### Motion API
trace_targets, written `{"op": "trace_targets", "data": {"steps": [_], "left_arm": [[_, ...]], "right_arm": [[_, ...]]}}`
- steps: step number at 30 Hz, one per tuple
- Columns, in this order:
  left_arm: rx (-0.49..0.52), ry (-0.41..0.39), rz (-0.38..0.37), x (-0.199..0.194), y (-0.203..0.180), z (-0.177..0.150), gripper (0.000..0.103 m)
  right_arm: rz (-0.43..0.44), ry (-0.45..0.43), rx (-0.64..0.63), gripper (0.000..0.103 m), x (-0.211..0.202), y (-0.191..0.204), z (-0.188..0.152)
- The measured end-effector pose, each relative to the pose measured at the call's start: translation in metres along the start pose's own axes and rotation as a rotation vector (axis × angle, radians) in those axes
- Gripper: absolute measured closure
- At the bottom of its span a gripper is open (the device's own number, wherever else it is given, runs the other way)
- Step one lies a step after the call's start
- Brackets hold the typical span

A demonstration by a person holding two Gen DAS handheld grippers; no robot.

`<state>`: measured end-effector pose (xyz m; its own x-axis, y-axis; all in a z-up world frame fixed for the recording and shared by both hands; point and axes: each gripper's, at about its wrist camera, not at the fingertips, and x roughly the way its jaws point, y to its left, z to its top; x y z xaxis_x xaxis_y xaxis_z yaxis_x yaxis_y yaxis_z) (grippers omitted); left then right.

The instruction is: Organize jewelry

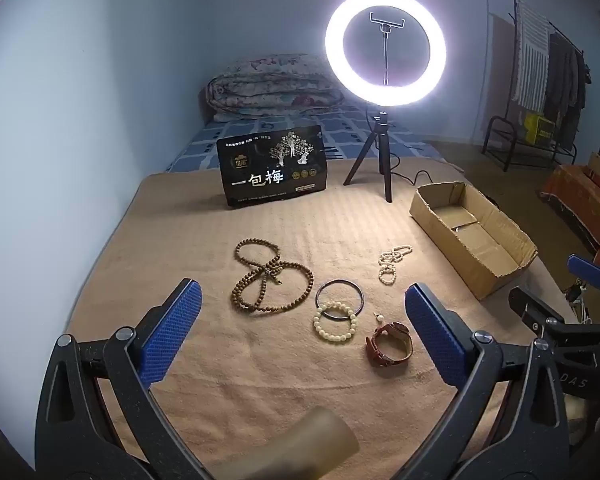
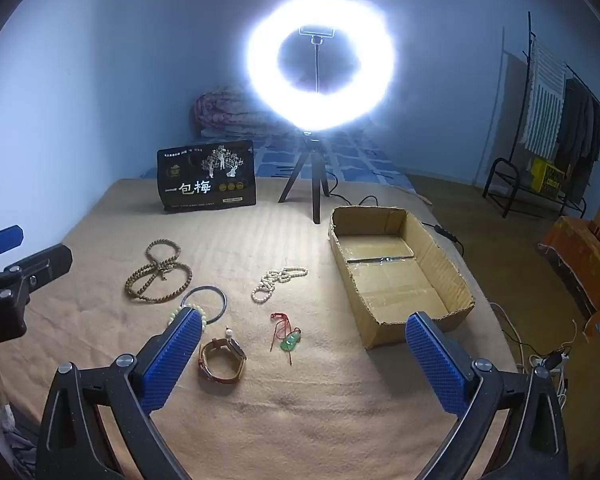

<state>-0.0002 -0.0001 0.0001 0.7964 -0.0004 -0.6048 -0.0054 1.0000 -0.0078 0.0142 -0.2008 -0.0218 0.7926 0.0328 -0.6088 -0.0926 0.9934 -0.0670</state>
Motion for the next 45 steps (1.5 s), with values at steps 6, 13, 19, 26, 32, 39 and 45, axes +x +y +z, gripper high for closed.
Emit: {"op": "trace_targets", "data": {"steps": [6, 13, 19, 26, 32, 39, 45], "left_arm": [[0.005, 0.001, 0.001, -0.001, 0.003, 0.001, 0.000], [0.013, -0.002, 0.014, -0.002, -0.002, 0.000, 0.000], [0.019, -0.006, 0.012, -0.003, -0.001, 0.001, 0.000], [0.018, -0.007, 0.012, -0.004, 0.000, 0.002, 0.000], [0.014, -0.009, 0.015, -0.002, 0.001, 0.004, 0.000], [0.008, -0.004, 0.016, 0.004, 0.003, 0.008, 0.000], [0.003, 0.005, 0.013, 0.008, 0.003, 0.006, 0.000]], "right_arm": [[-0.011, 0.010, -0.014, 0.000, 0.000, 0.002, 0.000], [-0.011, 0.010, -0.015, 0.000, -0.002, 0.001, 0.000], [-0.009, 0.013, -0.013, 0.000, 0.000, 0.001, -0.001], [-0.008, 0.012, -0.011, 0.000, 0.001, 0.000, -0.001], [-0.009, 0.013, -0.015, 0.000, 0.001, 0.001, -0.001], [-0.004, 0.025, -0.010, 0.000, 0.005, 0.000, -0.003], [-0.002, 0.045, 0.004, 0.000, 0.013, 0.000, -0.002]]}}
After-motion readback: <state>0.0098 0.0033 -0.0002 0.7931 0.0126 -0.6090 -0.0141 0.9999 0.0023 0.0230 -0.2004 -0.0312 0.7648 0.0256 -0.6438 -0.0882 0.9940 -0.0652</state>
